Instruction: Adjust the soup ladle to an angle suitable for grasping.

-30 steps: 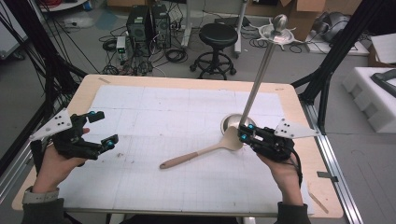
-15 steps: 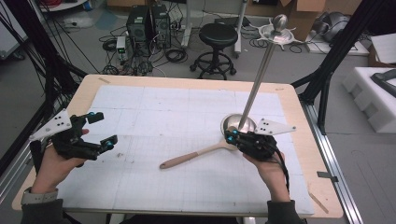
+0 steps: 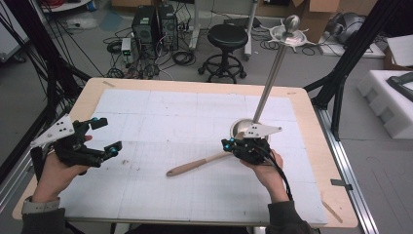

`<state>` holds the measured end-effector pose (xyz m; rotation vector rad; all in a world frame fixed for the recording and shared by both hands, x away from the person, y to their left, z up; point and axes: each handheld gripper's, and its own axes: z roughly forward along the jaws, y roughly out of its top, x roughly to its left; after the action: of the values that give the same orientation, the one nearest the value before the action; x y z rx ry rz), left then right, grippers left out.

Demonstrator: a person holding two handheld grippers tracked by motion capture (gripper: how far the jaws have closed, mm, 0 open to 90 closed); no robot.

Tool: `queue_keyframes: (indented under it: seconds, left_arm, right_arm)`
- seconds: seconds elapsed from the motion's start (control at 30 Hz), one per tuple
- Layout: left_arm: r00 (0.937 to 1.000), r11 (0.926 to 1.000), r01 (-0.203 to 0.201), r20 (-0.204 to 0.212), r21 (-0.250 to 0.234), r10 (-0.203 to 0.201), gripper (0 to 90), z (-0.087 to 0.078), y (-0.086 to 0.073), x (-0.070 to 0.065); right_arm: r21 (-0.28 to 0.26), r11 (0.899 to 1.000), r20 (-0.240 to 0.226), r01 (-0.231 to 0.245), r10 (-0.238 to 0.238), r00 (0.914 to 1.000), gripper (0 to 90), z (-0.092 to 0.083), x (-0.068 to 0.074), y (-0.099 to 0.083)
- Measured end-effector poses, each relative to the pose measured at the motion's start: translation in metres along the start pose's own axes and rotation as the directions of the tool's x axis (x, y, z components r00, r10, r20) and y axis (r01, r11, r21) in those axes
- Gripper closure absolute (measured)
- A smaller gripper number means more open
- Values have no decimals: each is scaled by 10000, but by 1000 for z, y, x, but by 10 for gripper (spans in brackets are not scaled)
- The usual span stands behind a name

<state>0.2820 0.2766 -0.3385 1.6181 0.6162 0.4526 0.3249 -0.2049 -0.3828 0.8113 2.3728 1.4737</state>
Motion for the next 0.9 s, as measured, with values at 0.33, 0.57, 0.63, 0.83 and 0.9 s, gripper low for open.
queue_keyframes:
  seconds: [0.33,0.57,0.63,0.83,0.9]
  left_arm:
    - [10000,9999,92,6,51,-92,17,-1,-2,2]
    - [9999,9998,162,-5,88,-162,18,-1,-3,3]
    - [9998,9998,185,-22,97,-185,18,-1,-4,3]
    - [9998,9997,201,-1,164,-201,18,0,-5,4]
    - [9998,9996,200,13,224,-200,17,0,-5,4]
  right_arm:
    - [1518,9873,288,-475,436,9986,900,28,-8,-6]
    - [2114,9762,492,-478,382,9981,900,41,-14,-10]
    - [2171,9748,524,-514,410,9978,900,43,-15,-11]
    - [2354,9706,540,-492,375,9978,900,49,-19,-13]
    - [2438,9691,502,-384,270,9984,900,51,-19,-13]
